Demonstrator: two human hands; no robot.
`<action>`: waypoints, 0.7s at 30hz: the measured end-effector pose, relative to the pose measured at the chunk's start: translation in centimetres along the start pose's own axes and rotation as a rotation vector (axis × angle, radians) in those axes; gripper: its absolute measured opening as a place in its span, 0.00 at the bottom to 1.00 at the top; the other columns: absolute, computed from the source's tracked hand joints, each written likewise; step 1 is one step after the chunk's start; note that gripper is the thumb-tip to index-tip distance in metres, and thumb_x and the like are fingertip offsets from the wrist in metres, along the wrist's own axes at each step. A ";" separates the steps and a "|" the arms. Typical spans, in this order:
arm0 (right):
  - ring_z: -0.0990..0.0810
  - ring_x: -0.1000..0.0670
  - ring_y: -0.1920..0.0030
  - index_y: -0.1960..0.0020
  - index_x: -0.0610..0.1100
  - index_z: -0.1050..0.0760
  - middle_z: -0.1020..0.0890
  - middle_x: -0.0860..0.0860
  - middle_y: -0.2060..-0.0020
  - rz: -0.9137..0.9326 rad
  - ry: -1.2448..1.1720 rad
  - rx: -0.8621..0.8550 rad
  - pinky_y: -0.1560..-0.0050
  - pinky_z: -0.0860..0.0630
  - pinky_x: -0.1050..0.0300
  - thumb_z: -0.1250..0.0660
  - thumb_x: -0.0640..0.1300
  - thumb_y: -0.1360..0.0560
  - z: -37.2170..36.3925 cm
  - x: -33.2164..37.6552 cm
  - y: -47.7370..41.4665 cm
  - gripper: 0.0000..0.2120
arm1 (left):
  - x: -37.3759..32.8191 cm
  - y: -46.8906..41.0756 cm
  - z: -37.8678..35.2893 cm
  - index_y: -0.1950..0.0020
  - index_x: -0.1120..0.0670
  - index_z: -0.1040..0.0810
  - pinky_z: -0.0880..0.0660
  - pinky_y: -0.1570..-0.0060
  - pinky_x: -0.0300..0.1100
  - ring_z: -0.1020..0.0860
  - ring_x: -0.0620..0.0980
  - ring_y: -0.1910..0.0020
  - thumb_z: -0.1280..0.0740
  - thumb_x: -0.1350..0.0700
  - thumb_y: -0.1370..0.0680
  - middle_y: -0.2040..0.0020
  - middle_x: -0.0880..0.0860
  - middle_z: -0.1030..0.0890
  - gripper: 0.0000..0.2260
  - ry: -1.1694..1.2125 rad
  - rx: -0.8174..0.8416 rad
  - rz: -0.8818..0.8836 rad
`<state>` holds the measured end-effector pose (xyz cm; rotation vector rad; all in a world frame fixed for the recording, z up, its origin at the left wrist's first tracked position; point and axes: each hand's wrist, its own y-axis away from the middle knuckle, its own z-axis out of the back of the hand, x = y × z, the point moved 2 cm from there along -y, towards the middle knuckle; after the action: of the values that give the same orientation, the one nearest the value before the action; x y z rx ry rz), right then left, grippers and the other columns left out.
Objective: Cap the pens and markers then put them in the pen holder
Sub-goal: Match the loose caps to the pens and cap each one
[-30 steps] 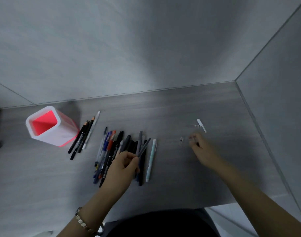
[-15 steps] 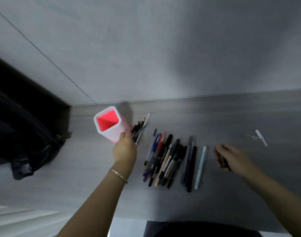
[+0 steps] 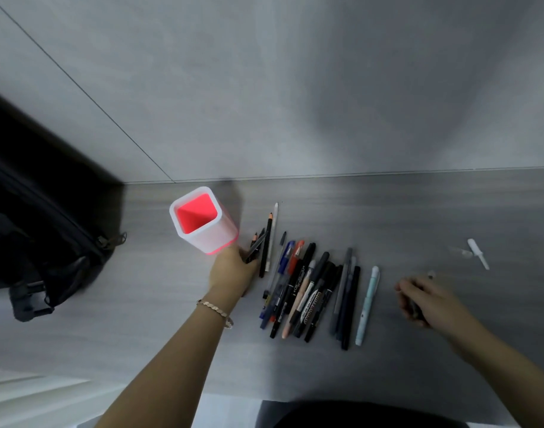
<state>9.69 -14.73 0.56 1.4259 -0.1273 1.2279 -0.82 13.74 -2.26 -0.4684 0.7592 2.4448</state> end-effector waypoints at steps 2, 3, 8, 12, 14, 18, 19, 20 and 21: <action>0.33 0.49 0.72 0.60 0.40 0.30 0.29 0.44 0.72 -0.009 0.010 0.000 0.71 0.41 0.60 0.45 0.39 0.21 -0.1 -0.3 0.1 0.11 | 0.3 0.3 -0.1 0.61 0.58 0.26 0.28 0.64 0.44 0.25 0.55 0.64 0.30 0.55 0.29 0.66 0.56 0.24 0.08 0.047 0.018 0.018; 0.33 0.49 0.72 0.60 0.40 0.30 0.29 0.45 0.72 -0.015 0.017 0.000 0.71 0.40 0.60 0.45 0.40 0.21 -0.1 -0.6 0.1 0.10 | 0.5 0.4 -0.3 0.62 0.58 0.27 0.30 0.65 0.41 0.26 0.54 0.65 0.29 0.55 0.29 0.68 0.54 0.25 0.09 0.077 0.012 0.025; 0.31 0.49 0.72 0.63 0.42 0.30 0.28 0.45 0.71 -0.028 0.013 -0.008 0.72 0.39 0.62 0.44 0.40 0.22 0.2 -1.8 0.0 0.12 | 1.1 1.1 -0.5 0.59 0.60 0.23 0.32 0.67 0.39 0.25 0.54 0.63 0.30 0.54 0.28 0.66 0.54 0.23 0.09 0.204 -0.062 0.037; 0.31 0.50 0.72 0.63 0.42 0.30 0.28 0.45 0.71 -0.031 0.007 -0.020 0.75 0.38 0.64 0.44 0.40 0.22 0.7 -2.2 0.0 0.12 | 0.9 1.2 -0.2 0.55 0.59 0.21 0.32 0.64 0.39 0.25 0.52 0.63 0.35 0.55 0.25 0.64 0.53 0.23 0.08 0.246 -0.116 0.013; 0.31 0.49 0.72 0.63 0.42 0.30 0.28 0.45 0.71 -0.034 0.002 -0.025 0.73 0.38 0.63 0.44 0.40 0.22 0.9 -2.1 0.1 0.12 | 0.5 1.1 0.1 0.57 0.59 0.21 0.32 0.65 0.39 0.26 0.51 0.65 0.35 0.57 0.25 0.66 0.53 0.23 0.06 0.317 -0.094 0.005; 0.31 0.48 0.71 0.62 0.41 0.29 0.28 0.45 0.71 -0.032 -0.021 -0.037 0.70 0.40 0.60 0.44 0.39 0.22 1.0 -2.0 0.3 0.11 | 0.0 1.0 0.6 0.59 0.59 0.23 0.30 0.66 0.39 0.26 0.49 0.67 0.33 0.57 0.27 0.67 0.52 0.23 0.05 0.339 -0.068 -0.007; 0.31 0.48 0.71 0.62 0.41 0.29 0.28 0.45 0.71 -0.032 -0.021 -0.038 0.70 0.40 0.60 0.44 0.39 0.22 1.0 -2.0 0.3 0.12 | 0.0 0.9 0.7 0.59 0.59 0.26 0.28 0.65 0.41 0.25 0.51 0.66 0.33 0.57 0.27 0.66 0.54 0.23 0.05 0.321 -0.082 -0.002; 0.31 0.48 0.71 0.63 0.41 0.29 0.28 0.44 0.71 -0.033 -0.019 -0.038 0.70 0.40 0.60 0.44 0.39 0.22 0.9 -2.1 0.4 0.12 | 0.1 0.8 0.8 0.58 0.59 0.28 0.25 0.64 0.45 0.23 0.54 0.65 0.34 0.58 0.27 0.63 0.57 0.21 0.06 0.312 -0.086 0.001; 0.32 0.48 0.71 0.63 0.41 0.30 0.28 0.44 0.71 -0.036 -0.015 -0.037 0.70 0.40 0.60 0.44 0.40 0.21 0.9 -2.1 0.4 0.12 | 0.1 0.6 0.8 0.56 0.59 0.31 0.22 0.61 0.50 0.22 0.57 0.63 0.36 0.59 0.26 0.61 0.59 0.20 0.05 0.309 -0.075 0.003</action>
<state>9.00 -16.67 -0.45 1.3996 -0.1330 1.1800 -1.40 13.84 -1.39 -0.8893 0.7910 2.4394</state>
